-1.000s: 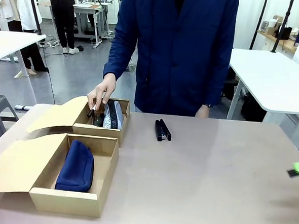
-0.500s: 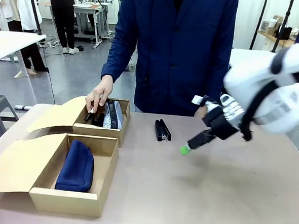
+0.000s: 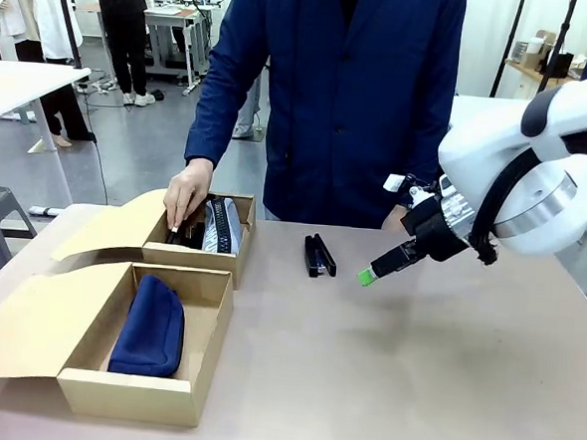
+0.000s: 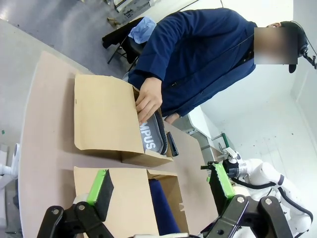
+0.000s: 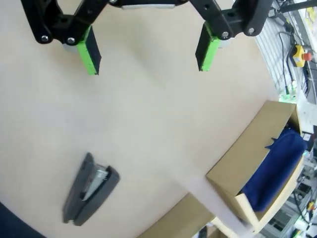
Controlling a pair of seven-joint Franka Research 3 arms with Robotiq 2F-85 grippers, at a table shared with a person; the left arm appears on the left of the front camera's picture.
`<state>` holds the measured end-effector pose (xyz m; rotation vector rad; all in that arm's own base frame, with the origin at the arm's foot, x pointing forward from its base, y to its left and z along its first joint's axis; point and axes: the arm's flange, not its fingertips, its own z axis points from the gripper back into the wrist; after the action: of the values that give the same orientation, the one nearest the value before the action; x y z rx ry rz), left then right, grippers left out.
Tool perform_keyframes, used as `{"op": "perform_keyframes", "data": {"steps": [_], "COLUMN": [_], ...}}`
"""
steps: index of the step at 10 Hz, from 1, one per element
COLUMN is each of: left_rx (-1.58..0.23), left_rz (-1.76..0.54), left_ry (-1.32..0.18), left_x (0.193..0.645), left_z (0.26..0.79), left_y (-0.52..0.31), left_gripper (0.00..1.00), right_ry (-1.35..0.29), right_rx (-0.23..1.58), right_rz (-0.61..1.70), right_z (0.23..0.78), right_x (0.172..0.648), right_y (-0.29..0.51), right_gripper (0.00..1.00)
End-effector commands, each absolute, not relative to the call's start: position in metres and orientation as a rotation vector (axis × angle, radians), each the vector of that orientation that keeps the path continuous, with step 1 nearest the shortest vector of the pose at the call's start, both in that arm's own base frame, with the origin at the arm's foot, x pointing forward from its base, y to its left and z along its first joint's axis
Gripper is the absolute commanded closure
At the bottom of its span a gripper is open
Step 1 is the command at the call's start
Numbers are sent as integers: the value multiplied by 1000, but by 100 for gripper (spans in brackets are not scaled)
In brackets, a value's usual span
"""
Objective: Place items inside the box.
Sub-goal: Pick up a Pencil pouch or Stapler and place it inside the Mailer Box closest to the robot.
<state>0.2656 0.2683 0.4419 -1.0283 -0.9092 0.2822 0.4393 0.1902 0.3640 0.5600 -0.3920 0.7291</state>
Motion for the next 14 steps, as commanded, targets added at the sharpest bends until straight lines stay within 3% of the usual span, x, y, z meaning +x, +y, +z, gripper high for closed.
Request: {"op": "perform_keyframes", "data": {"steps": [1,6,10,14], "left_rx": [-1038,-1038,-1038,-1038], "left_rz": [267,267,267,267], "left_ry": [-939,-939,-939,-939], "left_x": [265,265,265,265], "left_z": [442,442,442,442], "left_y": [268,268,268,268], "left_gripper": [0,0,0,0], "right_ry": [-363,-163,-151,-230], "right_rx": [414,232,203,90], "right_rz": [660,555,443,405], "right_z": [374,374,346,331], "right_x": [463,546,587,593], "right_y": [214,329,366,365], "right_gripper": [0,0,0,0]}}
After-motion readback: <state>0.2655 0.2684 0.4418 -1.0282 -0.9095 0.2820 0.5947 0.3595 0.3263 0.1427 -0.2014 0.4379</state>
